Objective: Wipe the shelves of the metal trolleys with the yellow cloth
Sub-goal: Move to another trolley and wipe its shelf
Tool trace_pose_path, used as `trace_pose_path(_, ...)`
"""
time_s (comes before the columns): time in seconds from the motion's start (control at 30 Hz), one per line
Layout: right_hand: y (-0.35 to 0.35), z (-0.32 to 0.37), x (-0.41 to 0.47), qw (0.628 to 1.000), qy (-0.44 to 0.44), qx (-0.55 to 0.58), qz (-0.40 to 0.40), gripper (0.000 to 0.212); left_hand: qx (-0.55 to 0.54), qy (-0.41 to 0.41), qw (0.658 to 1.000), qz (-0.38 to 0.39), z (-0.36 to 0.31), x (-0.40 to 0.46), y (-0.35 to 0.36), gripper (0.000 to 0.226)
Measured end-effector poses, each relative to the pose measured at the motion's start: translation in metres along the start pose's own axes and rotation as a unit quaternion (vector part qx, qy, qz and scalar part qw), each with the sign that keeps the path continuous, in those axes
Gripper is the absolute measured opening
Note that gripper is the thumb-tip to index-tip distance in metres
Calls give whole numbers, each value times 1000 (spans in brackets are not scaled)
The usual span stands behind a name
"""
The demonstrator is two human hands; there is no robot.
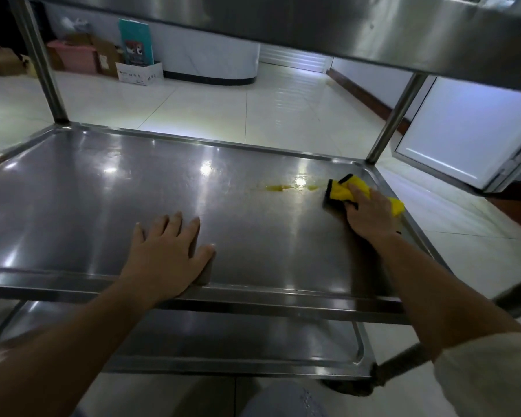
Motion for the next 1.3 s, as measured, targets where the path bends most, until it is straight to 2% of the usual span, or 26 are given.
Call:
trace_pose_path(0.1,1,8,22,998,67,19,10,50,4,-5,1000,-15,-3,-2,0,79)
trace_pose_path(0.17,0,32,36,998,57,21,13,48,-4,-10,1000,-21,-4,0,-1,80)
trace_pose_path(0.3,21,122,40,997,-69,18,37,46,-28,-8,999,-19,-4,2,-2,81)
trace_pose_path(0.43,42,192,-7,977,-192,46,76,48,-26,-18,999,-19,-4,2,-5,79)
trace_pose_path(0.57,36,176,-70,946,-310,45,83,46,-27,-16,999,-17,-3,-4,-5,77)
trace_pose_path(0.63,25,144,-83,939,-331,63,67,45,-31,-13,999,-16,-2,-7,-3,77)
trace_pose_path(0.7,12,97,-70,956,-279,76,47,44,-34,-9,999,-19,-1,-10,-3,77)
trace_pose_path(0.83,-9,-2,-39,997,-75,17,11,47,-52,-7,998,-21,-4,-10,-4,77)
trace_pose_path(0.9,-8,-9,-39,1000,-1,5,6,48,-52,-11,998,-20,-5,-8,-3,77)
trace_pose_path(0.97,-3,17,-48,999,29,-7,14,48,-52,-11,998,-17,-6,-6,-4,76)
trace_pose_path(1.03,3,63,-67,1000,-15,-9,25,50,-53,-10,998,-14,-5,-5,-5,74)
trace_pose_path(1.17,16,146,-132,985,-164,13,44,53,-51,-10,999,-2,-8,-5,-11,65)
trace_pose_path(1.3,14,148,-167,962,-261,42,72,52,-81,43,995,-26,-1,-13,-26,45)
Point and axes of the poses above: each hand's wrist, its own x-axis towards the middle knuckle, its own y-axis out of the palm, z = x × y, the point moved 8 cm from there along x, towards the middle knuckle, and after that the axes turned 3 degrees about -y, right-handed, at the moved point
